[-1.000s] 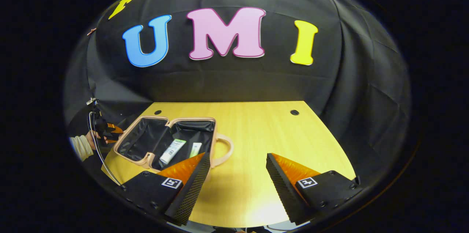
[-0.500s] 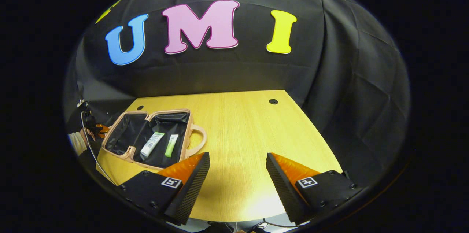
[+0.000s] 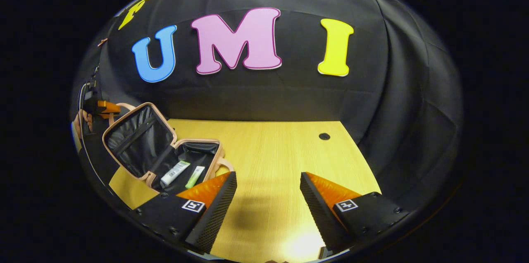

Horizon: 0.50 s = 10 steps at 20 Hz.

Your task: First open the suitcase, pack the skin care products into it, and then close the suitcase.

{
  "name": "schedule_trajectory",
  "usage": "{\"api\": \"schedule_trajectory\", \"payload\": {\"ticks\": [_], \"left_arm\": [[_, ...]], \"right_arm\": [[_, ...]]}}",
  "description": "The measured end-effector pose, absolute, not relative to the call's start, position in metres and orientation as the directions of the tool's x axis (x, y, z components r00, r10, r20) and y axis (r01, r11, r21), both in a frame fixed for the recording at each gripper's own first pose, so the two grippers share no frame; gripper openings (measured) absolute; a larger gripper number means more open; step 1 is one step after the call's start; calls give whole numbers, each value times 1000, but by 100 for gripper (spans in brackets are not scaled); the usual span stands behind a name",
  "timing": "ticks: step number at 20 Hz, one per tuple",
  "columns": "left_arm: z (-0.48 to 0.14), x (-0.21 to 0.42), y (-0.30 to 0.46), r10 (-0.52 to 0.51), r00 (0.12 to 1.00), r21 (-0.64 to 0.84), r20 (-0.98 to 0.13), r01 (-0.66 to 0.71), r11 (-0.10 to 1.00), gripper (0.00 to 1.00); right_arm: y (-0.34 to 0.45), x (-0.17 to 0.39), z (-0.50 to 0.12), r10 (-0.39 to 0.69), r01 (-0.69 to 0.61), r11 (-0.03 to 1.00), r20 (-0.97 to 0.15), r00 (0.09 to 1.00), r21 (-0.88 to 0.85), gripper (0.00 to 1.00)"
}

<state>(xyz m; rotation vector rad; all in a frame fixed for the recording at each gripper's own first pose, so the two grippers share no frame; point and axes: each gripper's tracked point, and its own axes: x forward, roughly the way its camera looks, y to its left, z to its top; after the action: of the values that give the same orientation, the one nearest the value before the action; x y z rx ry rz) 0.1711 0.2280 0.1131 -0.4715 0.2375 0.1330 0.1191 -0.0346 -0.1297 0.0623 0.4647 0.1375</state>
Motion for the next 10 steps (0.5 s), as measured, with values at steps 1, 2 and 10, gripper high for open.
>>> {"api": "schedule_trajectory", "payload": {"ticks": [1, 2, 10], "left_arm": [[118, 173, 186, 41, 969, -424, -243, -144, 894, 6], [120, 176, 147, 16, 973, -421, -230, -114, 900, 6], [-2, 226, -87, -217, 914, -469, -343, 34, 883, 6]], "right_arm": [[-37, 123, -125, 160, -131, 987, -427, 890, 97, 98], [-39, 126, -122, 171, -141, 985, -416, 893, 102, 98], [-59, 119, -127, 297, -247, 953, -394, 870, 174, 97]]}}
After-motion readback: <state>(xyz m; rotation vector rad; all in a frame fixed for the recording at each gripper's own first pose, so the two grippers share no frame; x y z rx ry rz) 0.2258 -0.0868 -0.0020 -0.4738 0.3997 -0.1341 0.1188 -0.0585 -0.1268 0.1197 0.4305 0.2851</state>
